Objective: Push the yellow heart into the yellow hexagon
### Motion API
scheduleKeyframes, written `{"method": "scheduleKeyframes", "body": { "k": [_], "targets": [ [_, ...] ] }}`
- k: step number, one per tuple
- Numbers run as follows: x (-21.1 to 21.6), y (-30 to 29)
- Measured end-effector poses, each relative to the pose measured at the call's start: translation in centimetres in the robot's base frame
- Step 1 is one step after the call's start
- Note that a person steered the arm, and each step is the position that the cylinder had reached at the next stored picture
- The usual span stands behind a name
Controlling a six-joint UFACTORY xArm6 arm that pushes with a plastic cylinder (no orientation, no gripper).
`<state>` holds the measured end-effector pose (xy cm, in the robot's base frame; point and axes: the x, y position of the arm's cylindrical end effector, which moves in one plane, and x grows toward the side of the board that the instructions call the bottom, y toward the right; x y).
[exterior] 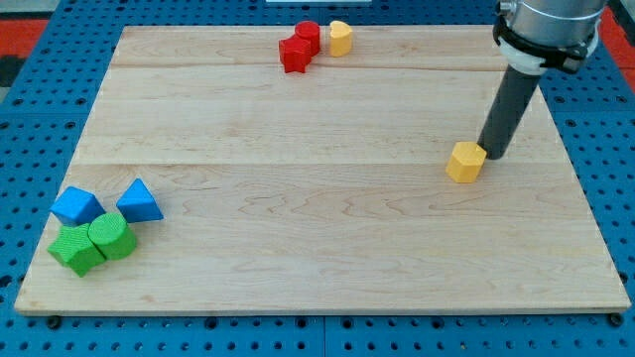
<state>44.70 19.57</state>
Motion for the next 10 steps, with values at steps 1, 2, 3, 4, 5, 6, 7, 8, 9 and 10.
{"method": "scheduleKeyframes", "body": {
  "k": [1, 2, 3, 4, 5, 6, 7, 8, 9, 10],
  "targets": [
    [5.5, -1.0],
    [5.4, -4.3],
    [0.5, -6.3],
    [1.1, -2.7],
    [-0.2, -2.8],
    [-4.6, -5.4],
    [-8.3, -7.8],
    [-8.6, -6.3],
    [-10.3, -5.7],
    [-13.5, -6.9]
  ]
}}
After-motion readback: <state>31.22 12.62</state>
